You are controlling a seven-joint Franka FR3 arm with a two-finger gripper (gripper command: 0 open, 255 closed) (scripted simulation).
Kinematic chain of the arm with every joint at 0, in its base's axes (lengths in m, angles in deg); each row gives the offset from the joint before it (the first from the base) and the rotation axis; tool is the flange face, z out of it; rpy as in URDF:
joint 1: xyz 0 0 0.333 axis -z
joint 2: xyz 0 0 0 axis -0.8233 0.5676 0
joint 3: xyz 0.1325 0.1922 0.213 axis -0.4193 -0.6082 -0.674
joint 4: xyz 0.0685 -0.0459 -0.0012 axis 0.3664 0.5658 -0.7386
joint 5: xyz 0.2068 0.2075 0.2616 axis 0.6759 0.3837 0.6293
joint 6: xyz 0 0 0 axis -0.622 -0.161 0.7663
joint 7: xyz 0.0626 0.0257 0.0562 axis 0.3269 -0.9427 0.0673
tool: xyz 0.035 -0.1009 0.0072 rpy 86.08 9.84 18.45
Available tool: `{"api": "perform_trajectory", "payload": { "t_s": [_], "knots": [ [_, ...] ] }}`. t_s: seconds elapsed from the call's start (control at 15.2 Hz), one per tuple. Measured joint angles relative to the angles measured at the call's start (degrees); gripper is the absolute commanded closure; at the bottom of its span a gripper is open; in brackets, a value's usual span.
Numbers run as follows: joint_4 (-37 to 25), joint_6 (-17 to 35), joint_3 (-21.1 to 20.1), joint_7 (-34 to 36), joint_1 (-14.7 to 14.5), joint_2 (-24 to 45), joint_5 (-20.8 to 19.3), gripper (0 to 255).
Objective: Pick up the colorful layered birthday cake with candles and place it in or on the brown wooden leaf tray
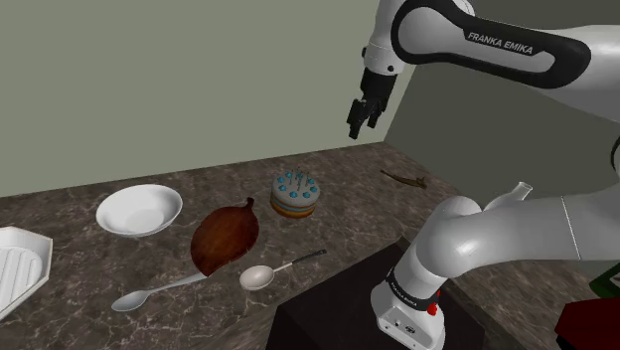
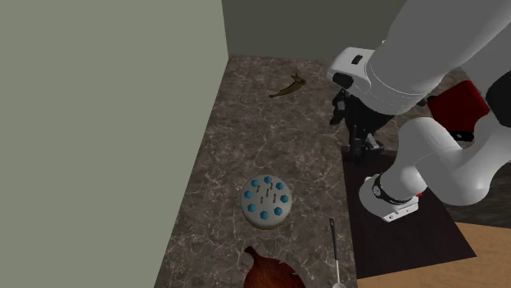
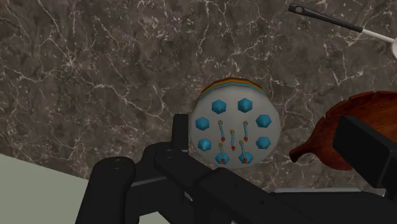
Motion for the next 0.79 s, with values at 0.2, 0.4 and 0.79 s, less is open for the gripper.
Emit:
{"api": "perform_trajectory", "payload": {
  "t_s": [0.2, 0.4, 0.79],
  "knots": [
    [1.1, 2.2, 0.1, 0.5, 0.0, 1.4, 0.4, 0],
    [2.4, 6.9, 0.9, 0.9, 0.2, 5.3, 0.9, 0],
    [4.1, 18.0, 2.1, 1.9, 0.4, 15.8, 2.5, 0]
  ]
}}
